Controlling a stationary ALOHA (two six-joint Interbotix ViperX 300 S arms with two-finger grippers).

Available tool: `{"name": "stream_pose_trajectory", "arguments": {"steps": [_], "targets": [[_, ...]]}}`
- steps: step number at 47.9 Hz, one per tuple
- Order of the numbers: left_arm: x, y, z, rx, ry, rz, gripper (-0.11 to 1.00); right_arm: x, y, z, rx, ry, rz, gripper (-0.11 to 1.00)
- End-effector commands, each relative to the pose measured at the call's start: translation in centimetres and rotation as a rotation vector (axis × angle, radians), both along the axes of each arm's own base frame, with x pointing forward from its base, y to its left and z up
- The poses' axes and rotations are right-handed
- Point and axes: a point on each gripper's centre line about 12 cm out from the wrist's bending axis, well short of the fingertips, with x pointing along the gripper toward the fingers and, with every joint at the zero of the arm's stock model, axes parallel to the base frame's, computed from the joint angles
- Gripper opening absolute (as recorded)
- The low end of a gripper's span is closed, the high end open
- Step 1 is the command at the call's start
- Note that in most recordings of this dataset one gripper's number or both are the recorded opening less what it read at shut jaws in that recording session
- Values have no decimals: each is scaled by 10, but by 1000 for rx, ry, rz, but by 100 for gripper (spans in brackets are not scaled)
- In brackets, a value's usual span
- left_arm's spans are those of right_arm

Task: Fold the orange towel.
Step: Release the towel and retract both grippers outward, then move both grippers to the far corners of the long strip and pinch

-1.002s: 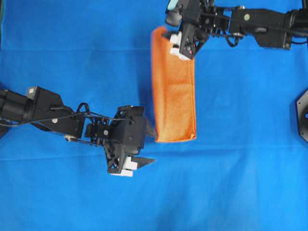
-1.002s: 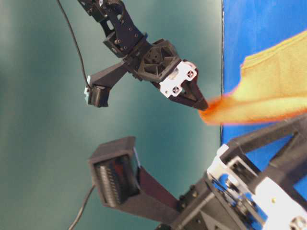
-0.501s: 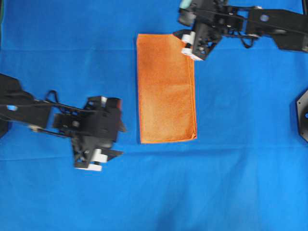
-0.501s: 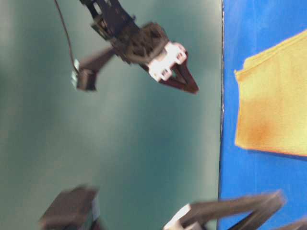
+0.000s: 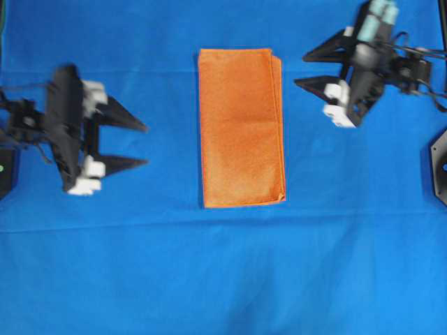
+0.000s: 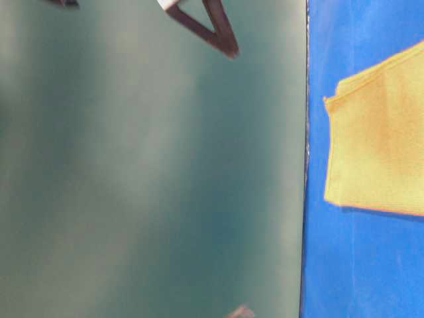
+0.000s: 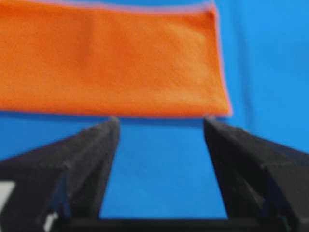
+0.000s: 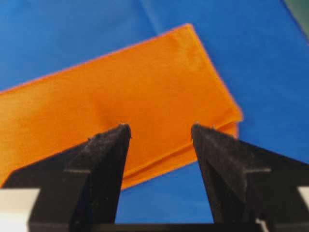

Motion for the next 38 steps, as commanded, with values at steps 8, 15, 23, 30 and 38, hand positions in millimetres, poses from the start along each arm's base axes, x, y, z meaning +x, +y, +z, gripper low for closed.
{"name": "stream_pose_trajectory", "arguments": {"steps": [8,15,23,30,38], "targets": [[-24,16,13,12,-114,70,63,-24,33,4,58,-124,73,58],[-27,18,12,14,-127,81,63,-27,35,-1,79,-136,75,58],[-26,18,11,12,-121,81,63,-26,35,0,77,-140,77,58],[-26,18,11,11,-122,82,63,-26,35,0,78,-142,77,58],[-19,21,18,16,-171,89,64,-22,27,6,72,-154,52,58]]}}
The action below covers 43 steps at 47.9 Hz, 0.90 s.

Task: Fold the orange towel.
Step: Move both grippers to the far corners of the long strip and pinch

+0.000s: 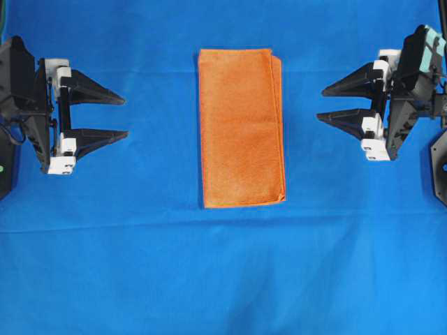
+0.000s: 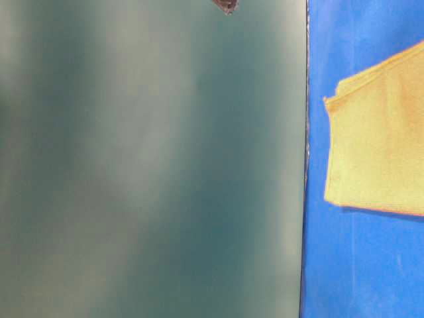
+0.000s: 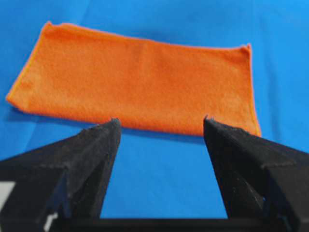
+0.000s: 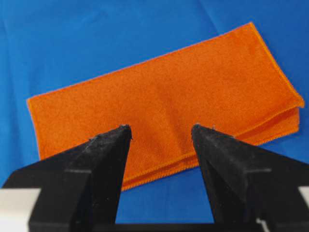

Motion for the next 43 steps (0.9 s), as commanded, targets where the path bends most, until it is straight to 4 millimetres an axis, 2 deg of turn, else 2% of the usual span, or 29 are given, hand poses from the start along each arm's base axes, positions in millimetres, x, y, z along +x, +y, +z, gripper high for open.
{"name": "stream_pose_trajectory", "arguments": {"steps": [1,7,14,19,28,35,43], "targets": [[9,5,12,9,-59,15,64,7,-8,12,-3,-36,-24,58],[20,24,8,10,-46,79,64,16,-34,10,3,-6,-106,58],[42,48,-4,2,16,144,67,33,-67,-6,9,74,-182,58],[63,68,-16,-7,63,186,74,47,-85,-17,1,130,-204,58],[91,109,-46,-29,134,269,86,66,-117,-43,13,209,-244,58],[107,139,-76,-38,150,326,86,74,-134,-69,37,268,-265,58],[122,160,-108,-51,186,357,86,83,-143,-89,56,262,-255,58]]}}
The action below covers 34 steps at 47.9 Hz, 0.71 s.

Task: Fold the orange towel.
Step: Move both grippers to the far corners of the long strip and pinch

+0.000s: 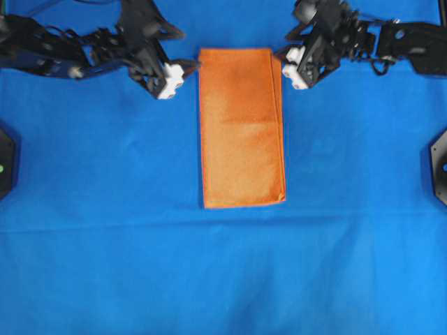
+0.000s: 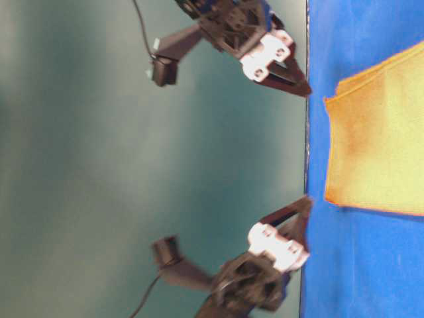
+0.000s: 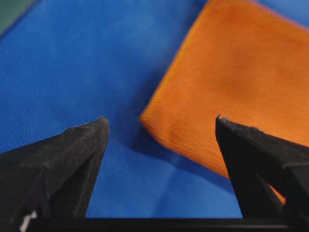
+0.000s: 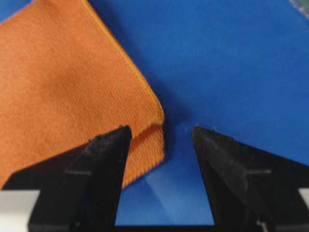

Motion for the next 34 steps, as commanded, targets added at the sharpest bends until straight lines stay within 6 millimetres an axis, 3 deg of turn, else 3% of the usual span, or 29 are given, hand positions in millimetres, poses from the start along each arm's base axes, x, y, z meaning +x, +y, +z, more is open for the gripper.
{"name": "stream_pose_trajectory", "arguments": {"steps": [1,11,19,25,29,34], "targets": [[12,12,-3,11,-18,13,86,10,-6,4,-16,-49,13,58],[20,26,-33,-13,26,31,86,15,-10,-23,24,-30,10,58],[20,27,-36,-15,32,33,86,12,-10,-37,51,7,-7,56],[21,27,-35,-14,32,32,82,7,-8,-39,67,27,-24,47],[21,27,-35,-9,37,26,69,5,-4,-42,73,36,-19,33],[21,26,-35,17,53,4,40,4,0,-43,76,40,-12,10]]}}
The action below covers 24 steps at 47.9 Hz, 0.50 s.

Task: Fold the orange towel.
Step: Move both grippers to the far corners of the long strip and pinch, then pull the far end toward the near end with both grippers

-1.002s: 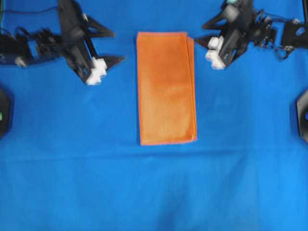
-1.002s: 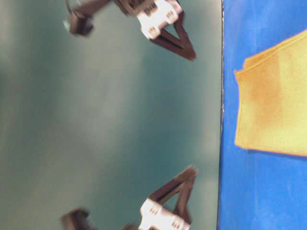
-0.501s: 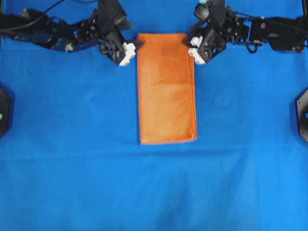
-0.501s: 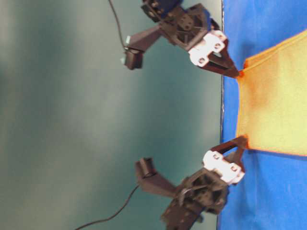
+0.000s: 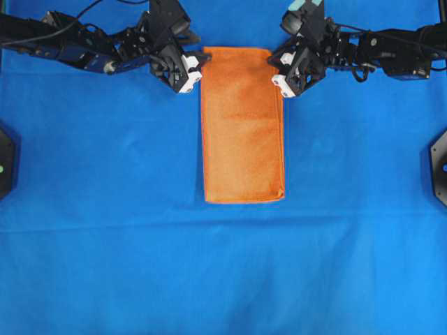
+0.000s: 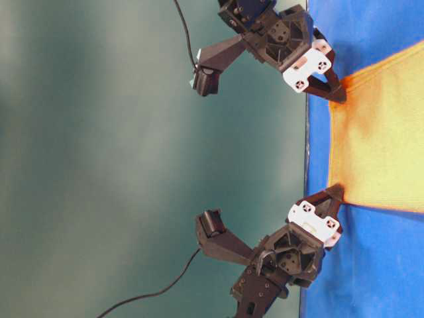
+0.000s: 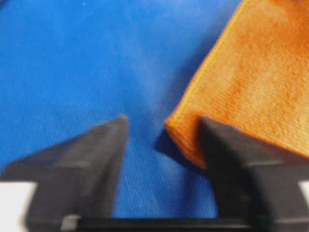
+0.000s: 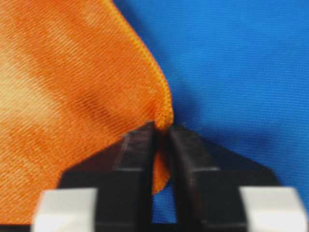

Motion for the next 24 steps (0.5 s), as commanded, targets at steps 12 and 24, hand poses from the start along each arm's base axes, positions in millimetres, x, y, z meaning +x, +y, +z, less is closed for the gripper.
{"name": "stream_pose_trajectory", "arguments": {"steps": [12,24], "targets": [[8,-1,9,62,3,-51,2,3,5,7,-5,-21,11,4],[10,1,19,83,-11,-57,2,6,3,17,-17,-43,5,4]]}}
